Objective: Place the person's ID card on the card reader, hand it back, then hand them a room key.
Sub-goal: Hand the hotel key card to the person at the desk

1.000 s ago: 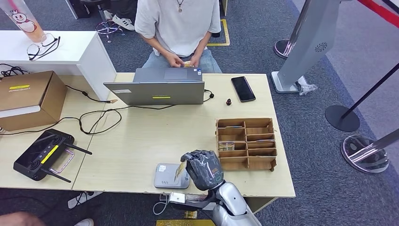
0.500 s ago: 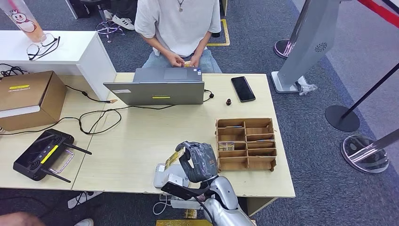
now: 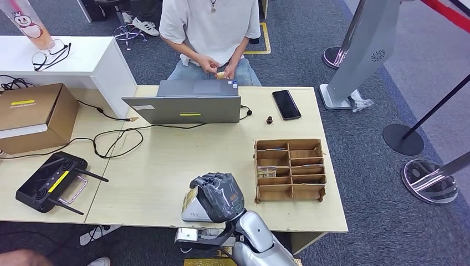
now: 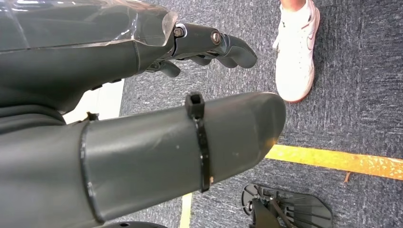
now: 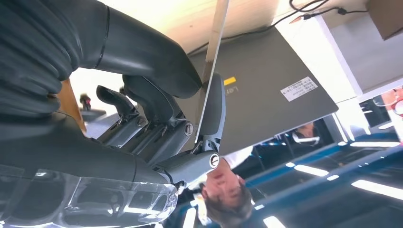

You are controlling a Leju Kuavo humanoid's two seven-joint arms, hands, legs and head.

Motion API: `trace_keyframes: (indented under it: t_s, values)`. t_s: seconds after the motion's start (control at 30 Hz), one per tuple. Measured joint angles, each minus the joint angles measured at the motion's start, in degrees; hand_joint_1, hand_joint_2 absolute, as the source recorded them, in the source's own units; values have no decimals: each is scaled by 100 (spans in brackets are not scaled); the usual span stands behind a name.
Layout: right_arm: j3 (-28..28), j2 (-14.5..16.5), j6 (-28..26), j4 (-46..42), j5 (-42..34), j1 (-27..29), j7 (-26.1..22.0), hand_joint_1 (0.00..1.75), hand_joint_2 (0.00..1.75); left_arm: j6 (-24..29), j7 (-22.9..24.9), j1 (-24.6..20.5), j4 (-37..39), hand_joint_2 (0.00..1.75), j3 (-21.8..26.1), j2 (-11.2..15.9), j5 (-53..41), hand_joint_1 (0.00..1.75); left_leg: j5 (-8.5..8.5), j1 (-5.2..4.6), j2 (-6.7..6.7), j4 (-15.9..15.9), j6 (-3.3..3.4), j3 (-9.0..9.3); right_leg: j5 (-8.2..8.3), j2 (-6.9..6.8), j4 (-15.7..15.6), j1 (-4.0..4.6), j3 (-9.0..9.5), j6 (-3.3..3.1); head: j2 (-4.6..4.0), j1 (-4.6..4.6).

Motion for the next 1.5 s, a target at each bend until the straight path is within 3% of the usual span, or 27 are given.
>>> trace_keyframes:
  t_s: [0.23, 0.57, 1.1, 1.5]
  values:
    - [-817, 39, -2, -293, 1101, 272, -261, 175, 175, 20, 28, -2, 0, 0, 0, 0, -20, 0, 0, 0, 0, 0, 0, 0, 0, 0, 0, 0, 0, 0, 0, 1]
    - [-1611, 42, -2, -717, 1899, 560, 68, 175, 175, 33, 65, -13, 0, 0, 0, -11, -75, 0, 0, 0, 1, 0, 0, 1, 0, 1, 0, 0, 0, 0, 0, 1]
    - [-1765, 40, -2, -705, 1580, 686, 112, 175, 175, 122, -50, -10, 0, 0, 0, -51, -121, 0, 0, 0, 1, 0, 0, 1, 0, 1, 0, 0, 0, 0, 0, 2]
    - [-1577, 42, -2, -518, -132, 543, -168, 175, 175, 116, -111, -10, 0, 0, 0, -57, -121, 0, 0, 1, 0, 0, 0, -1, 0, 1, 1, 0, 3, 0, 0, 2]
